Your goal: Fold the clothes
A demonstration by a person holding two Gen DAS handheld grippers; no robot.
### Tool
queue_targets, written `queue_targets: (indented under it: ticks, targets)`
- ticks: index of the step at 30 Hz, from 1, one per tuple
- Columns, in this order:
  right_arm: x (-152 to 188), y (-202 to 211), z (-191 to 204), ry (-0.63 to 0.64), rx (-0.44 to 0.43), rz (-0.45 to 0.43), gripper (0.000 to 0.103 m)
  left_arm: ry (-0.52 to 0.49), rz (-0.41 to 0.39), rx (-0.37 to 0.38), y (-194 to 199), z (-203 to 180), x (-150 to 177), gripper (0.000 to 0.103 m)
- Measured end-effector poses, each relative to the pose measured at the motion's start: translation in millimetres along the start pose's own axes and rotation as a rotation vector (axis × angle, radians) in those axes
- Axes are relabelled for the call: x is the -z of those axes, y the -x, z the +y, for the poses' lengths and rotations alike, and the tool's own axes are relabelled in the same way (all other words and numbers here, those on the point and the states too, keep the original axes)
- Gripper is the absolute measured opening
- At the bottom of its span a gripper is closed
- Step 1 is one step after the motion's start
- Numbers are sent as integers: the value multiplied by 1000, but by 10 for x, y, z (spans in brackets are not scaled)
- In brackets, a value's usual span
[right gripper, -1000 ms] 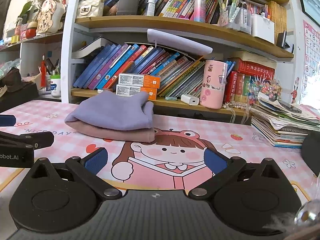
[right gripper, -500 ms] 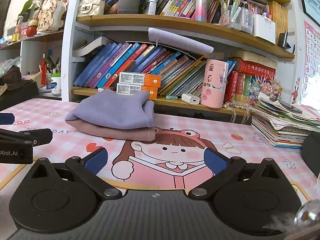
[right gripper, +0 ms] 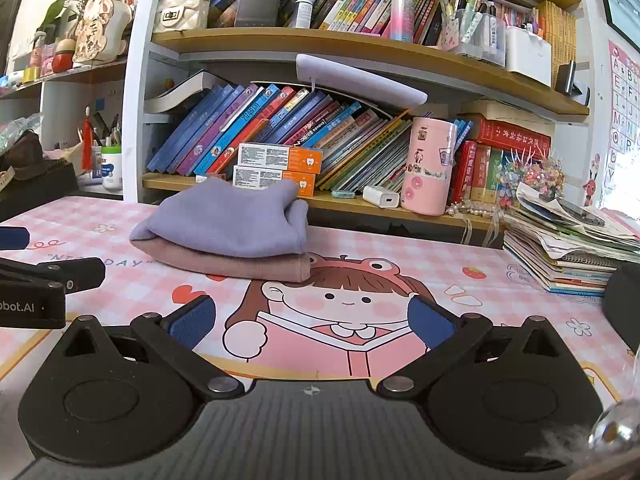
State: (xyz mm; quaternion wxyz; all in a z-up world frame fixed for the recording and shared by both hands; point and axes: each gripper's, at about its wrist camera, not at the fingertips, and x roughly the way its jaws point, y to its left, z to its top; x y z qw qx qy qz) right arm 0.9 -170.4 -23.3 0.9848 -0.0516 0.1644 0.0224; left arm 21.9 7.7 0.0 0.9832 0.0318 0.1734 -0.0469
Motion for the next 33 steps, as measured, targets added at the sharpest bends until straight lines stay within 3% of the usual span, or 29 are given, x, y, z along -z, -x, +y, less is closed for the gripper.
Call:
queue_targets:
  ticks: [21,33]
  targets:
    - [-2,-13,0,-1,2,11,103,16,30,52,-41,33,-9,103]
    - [-2,-22,3,3,4,14,103,32,40,42,-54,58,-5,103]
